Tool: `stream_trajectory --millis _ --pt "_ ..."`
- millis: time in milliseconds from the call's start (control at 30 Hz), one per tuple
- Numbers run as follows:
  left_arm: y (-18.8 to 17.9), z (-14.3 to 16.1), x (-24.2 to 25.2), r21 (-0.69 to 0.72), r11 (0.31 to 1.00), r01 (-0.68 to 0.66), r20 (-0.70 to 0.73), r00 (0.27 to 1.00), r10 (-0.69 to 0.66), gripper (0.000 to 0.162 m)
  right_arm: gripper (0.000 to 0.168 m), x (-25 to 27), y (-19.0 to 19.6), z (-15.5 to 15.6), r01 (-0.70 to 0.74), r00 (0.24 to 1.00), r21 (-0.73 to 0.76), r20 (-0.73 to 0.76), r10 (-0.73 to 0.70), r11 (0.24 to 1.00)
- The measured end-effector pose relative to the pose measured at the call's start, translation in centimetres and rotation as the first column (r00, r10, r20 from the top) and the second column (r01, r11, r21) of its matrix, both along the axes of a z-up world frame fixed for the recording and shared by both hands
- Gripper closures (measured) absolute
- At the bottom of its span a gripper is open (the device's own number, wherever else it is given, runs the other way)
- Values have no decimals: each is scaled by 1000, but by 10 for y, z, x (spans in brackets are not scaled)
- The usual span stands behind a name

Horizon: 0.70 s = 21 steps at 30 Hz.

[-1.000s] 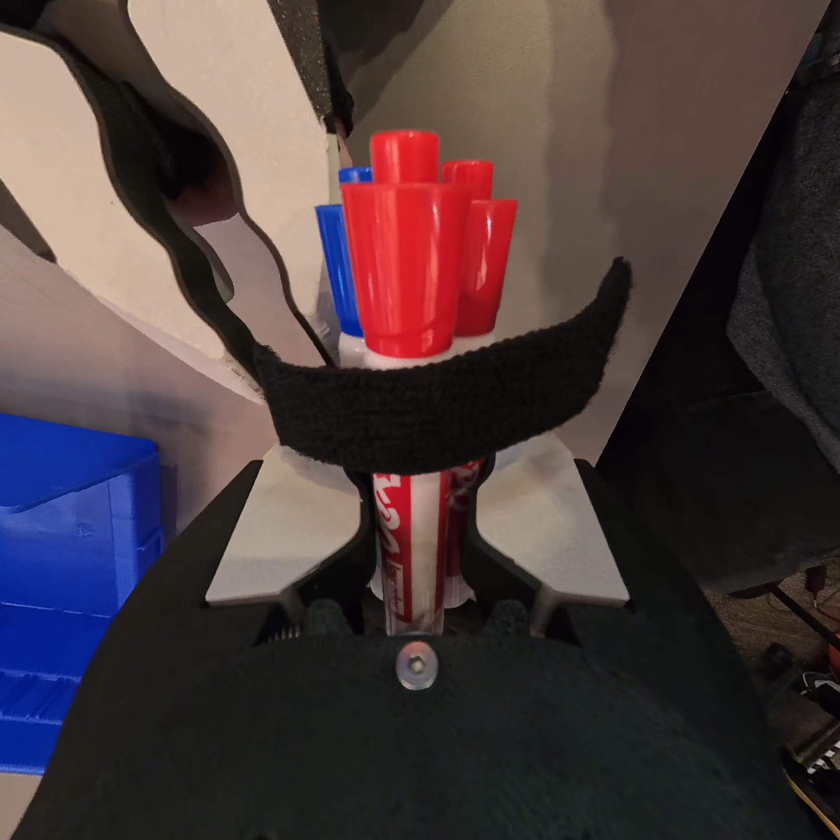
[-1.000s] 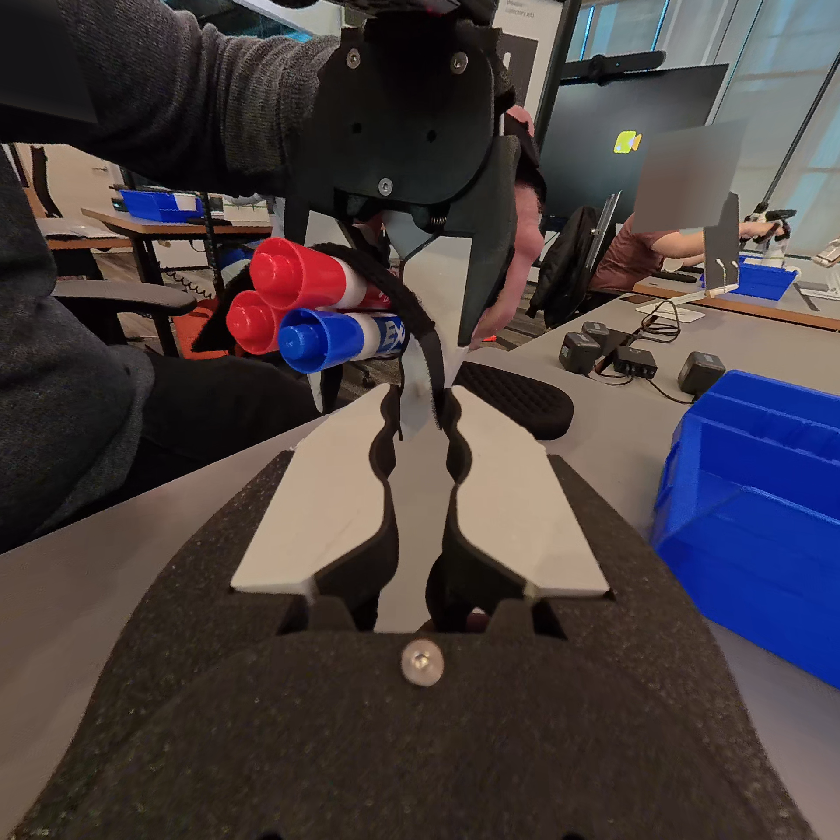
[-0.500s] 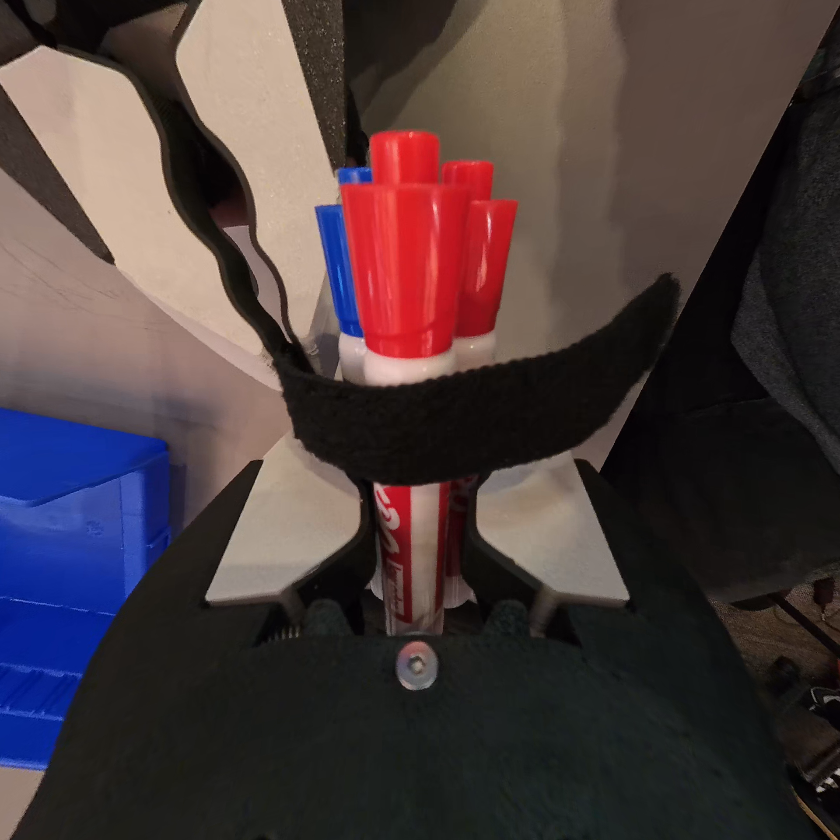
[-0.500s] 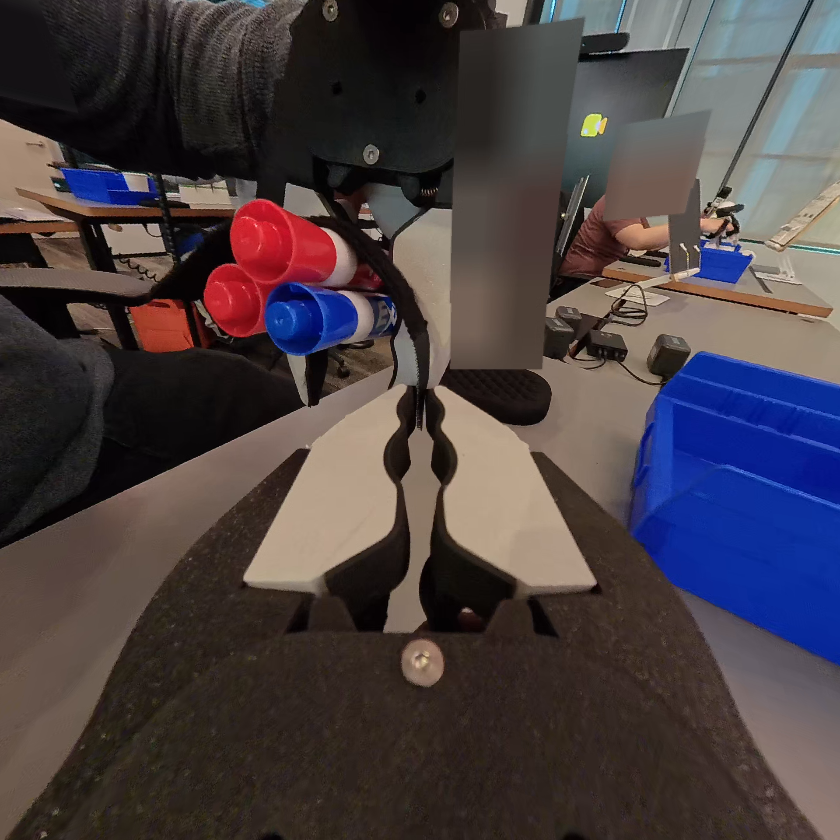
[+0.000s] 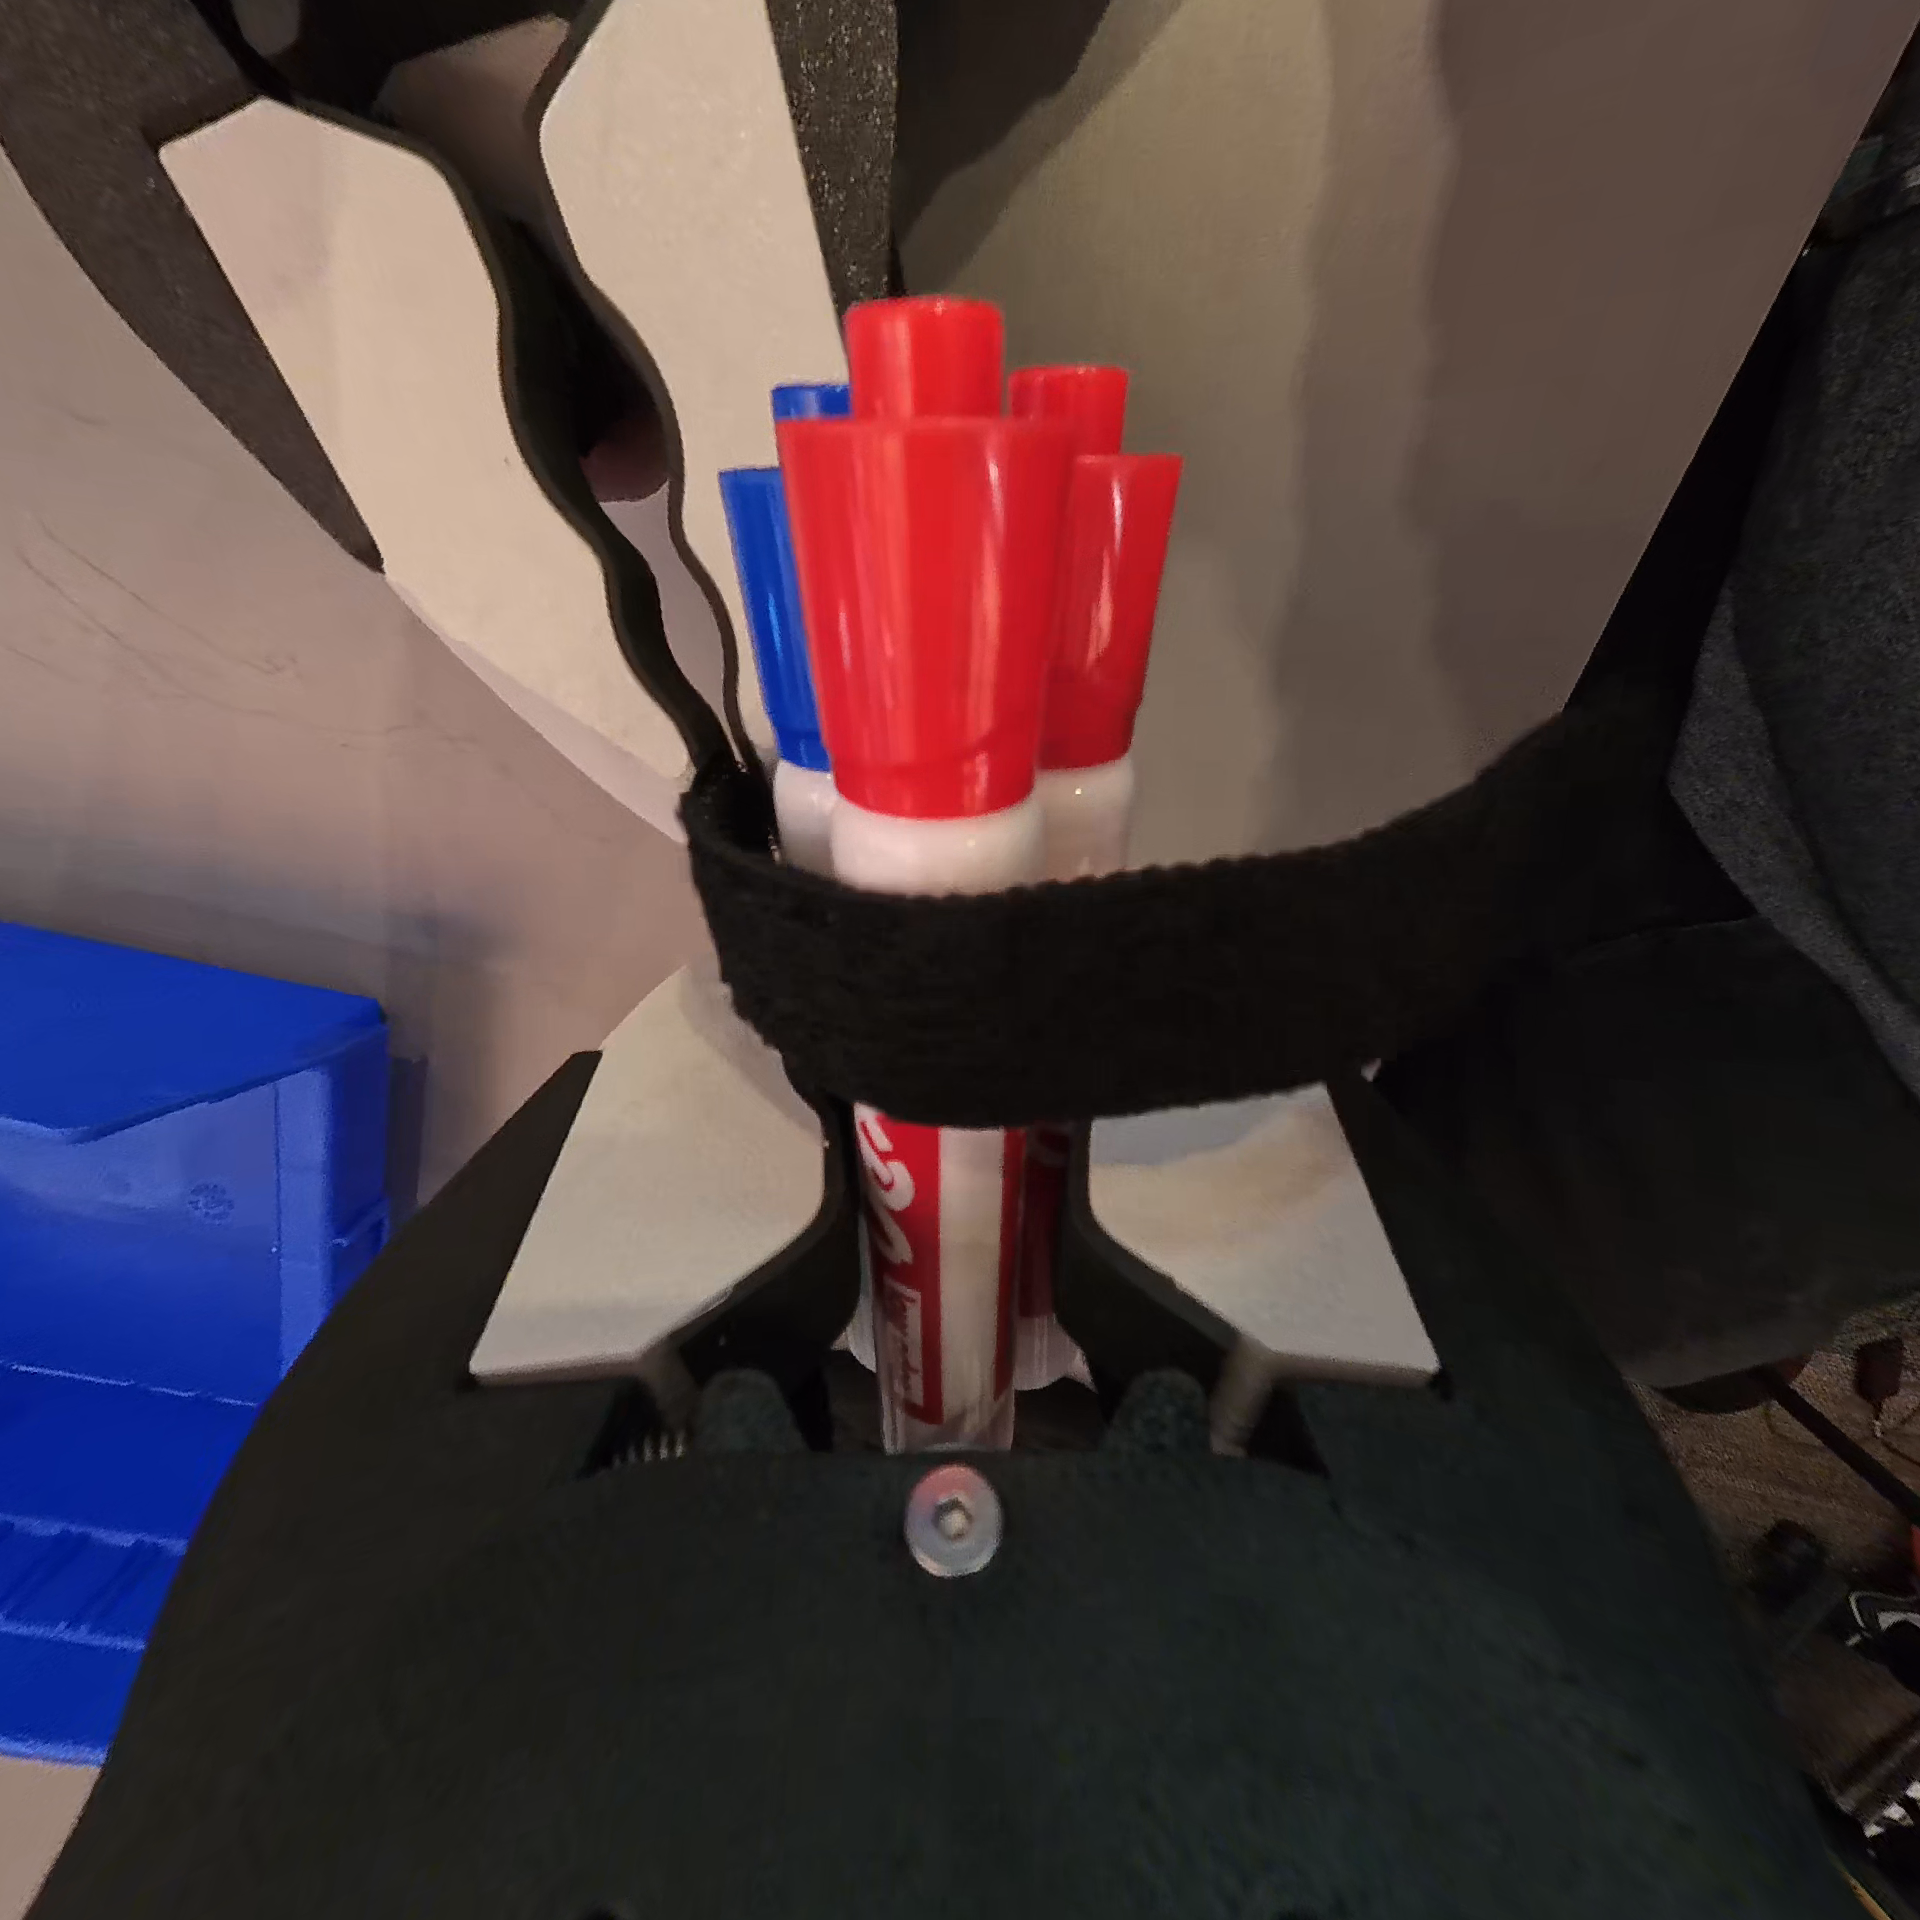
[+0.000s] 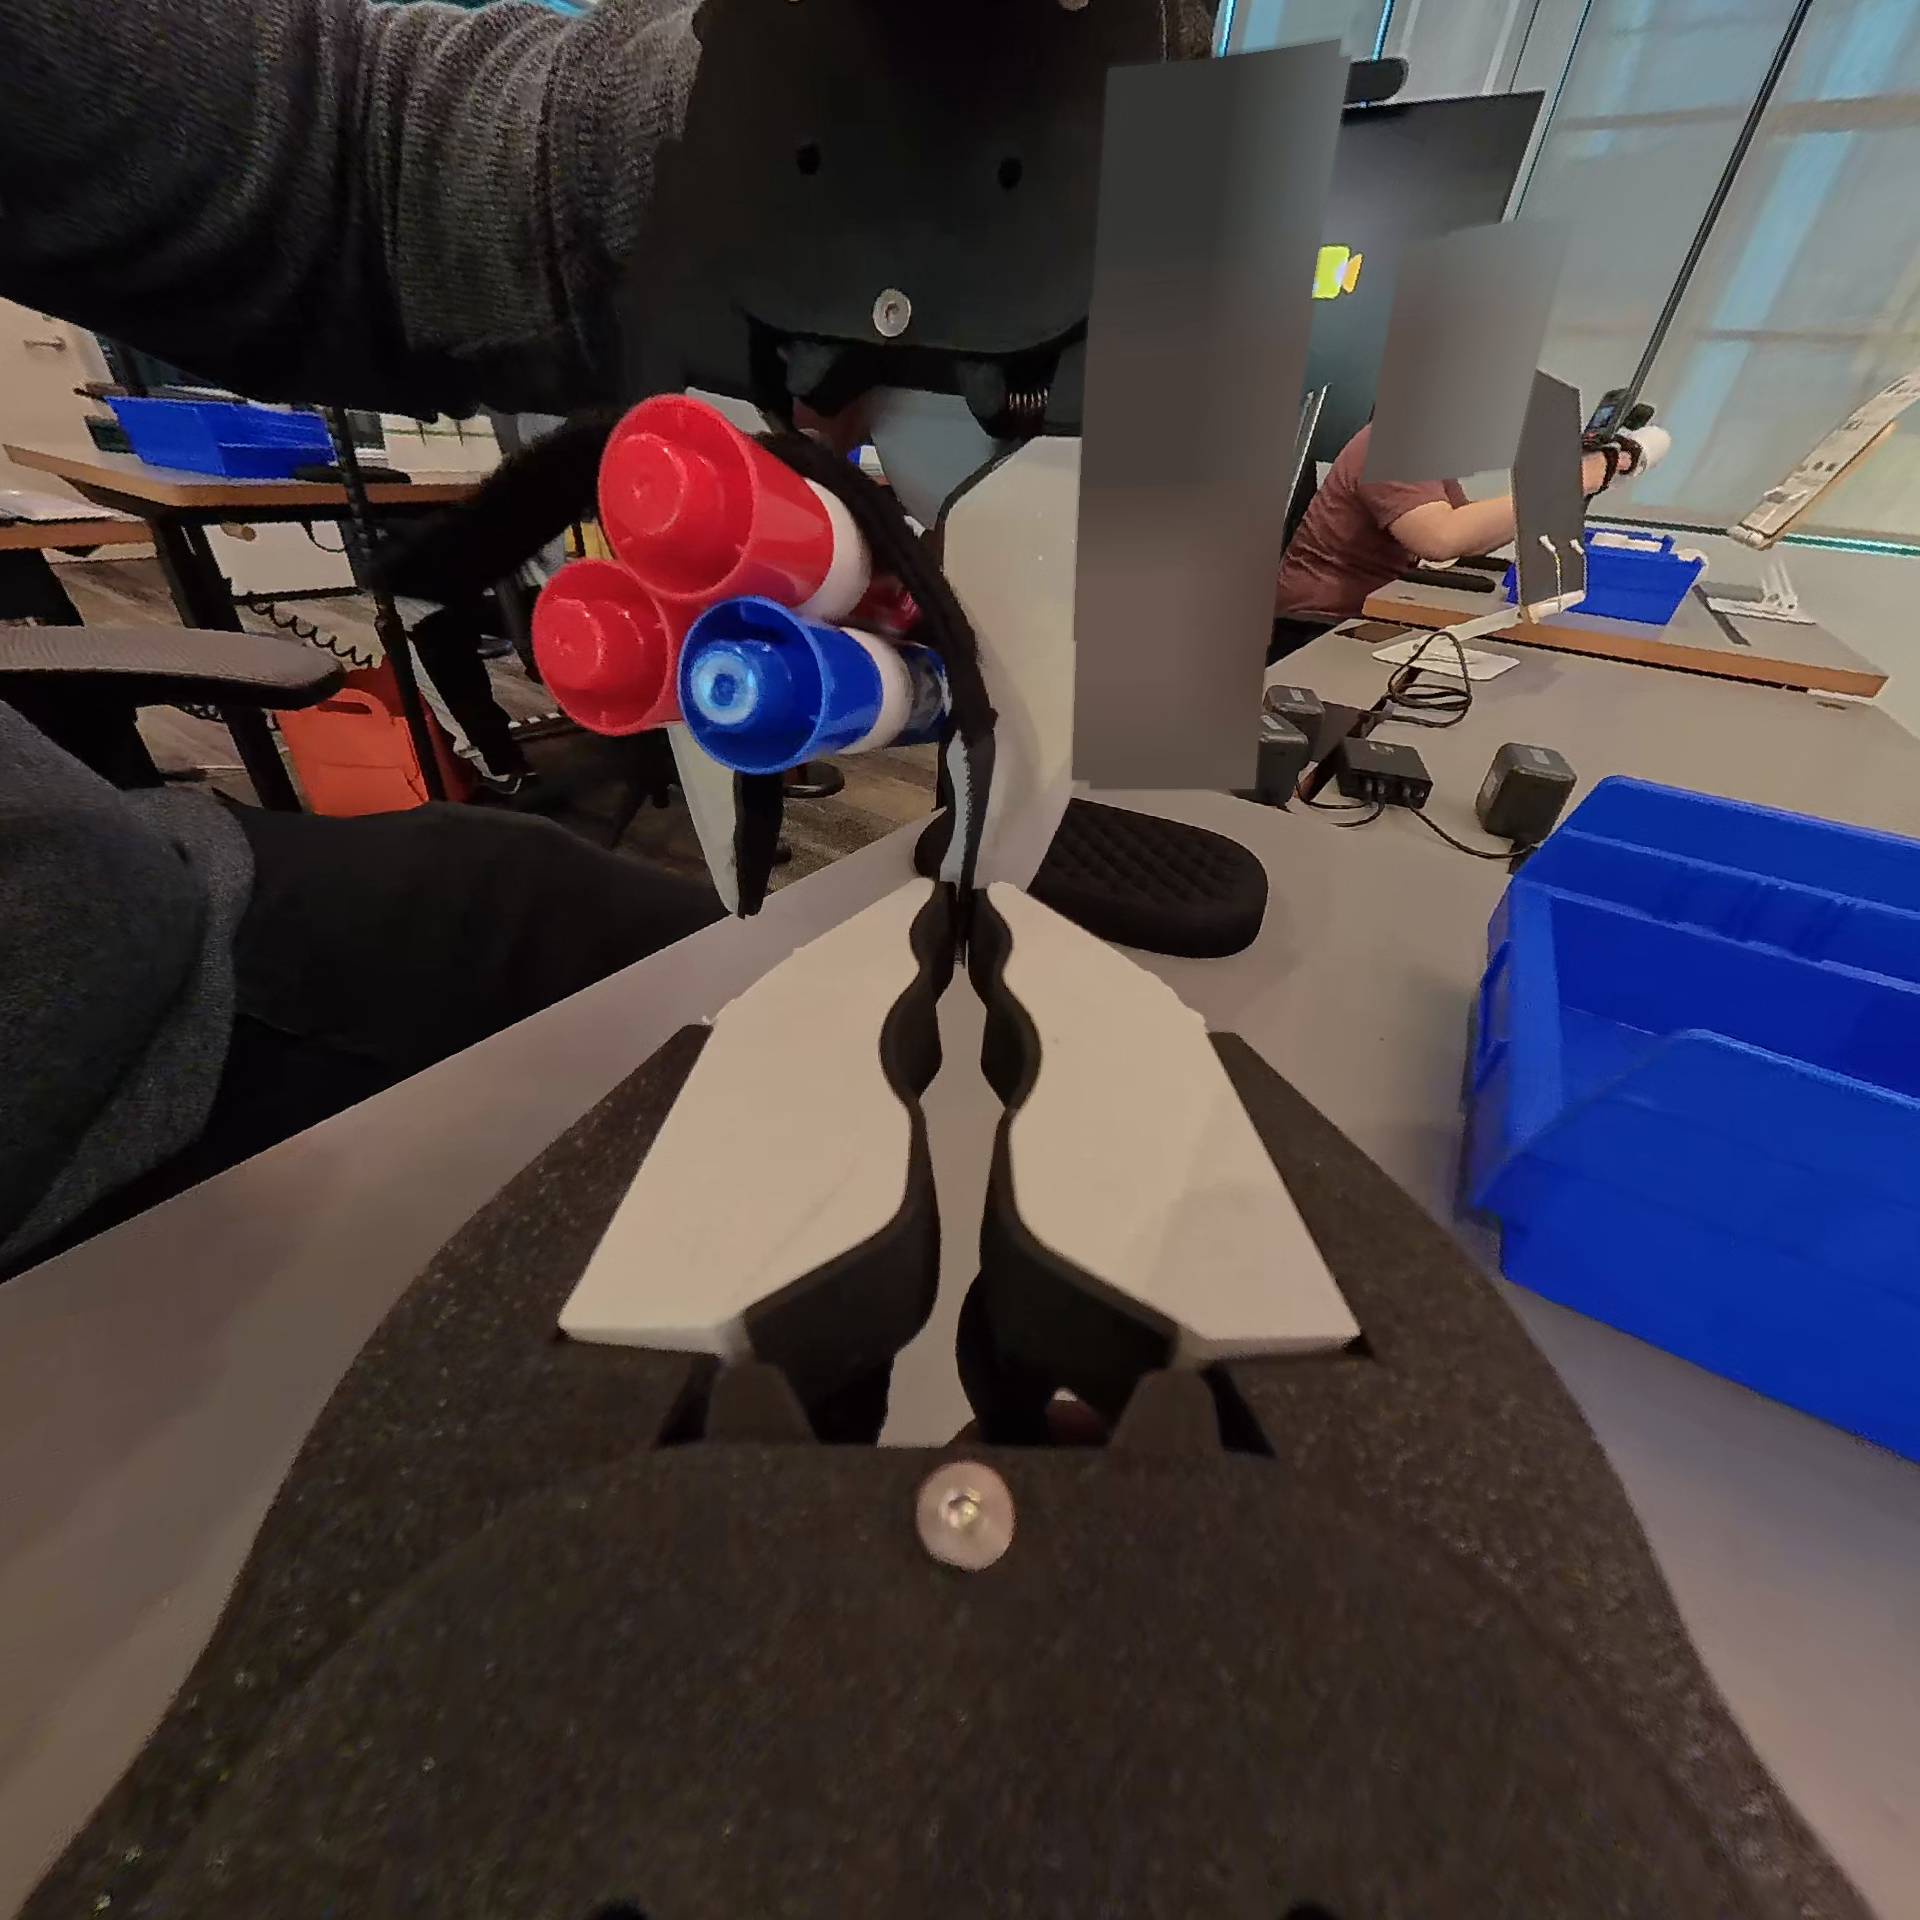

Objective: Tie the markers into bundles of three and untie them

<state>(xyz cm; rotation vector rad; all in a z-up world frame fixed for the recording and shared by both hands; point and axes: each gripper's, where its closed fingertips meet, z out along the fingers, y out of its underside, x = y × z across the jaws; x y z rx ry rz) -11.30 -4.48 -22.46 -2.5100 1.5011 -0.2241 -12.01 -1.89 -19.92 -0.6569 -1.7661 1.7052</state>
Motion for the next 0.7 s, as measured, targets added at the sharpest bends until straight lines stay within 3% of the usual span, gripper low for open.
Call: stream_trajectory --millis 300,700 --pt "2 1 -2 7 1000 -9 9 1000 9 119 163 0 -1 0 19 1000 2 6 -19 1000" --pt "1 0 -3 6 1000 -12 7 1000 12 119 126 11 -17 1 -75 997 -12 9 75 997"
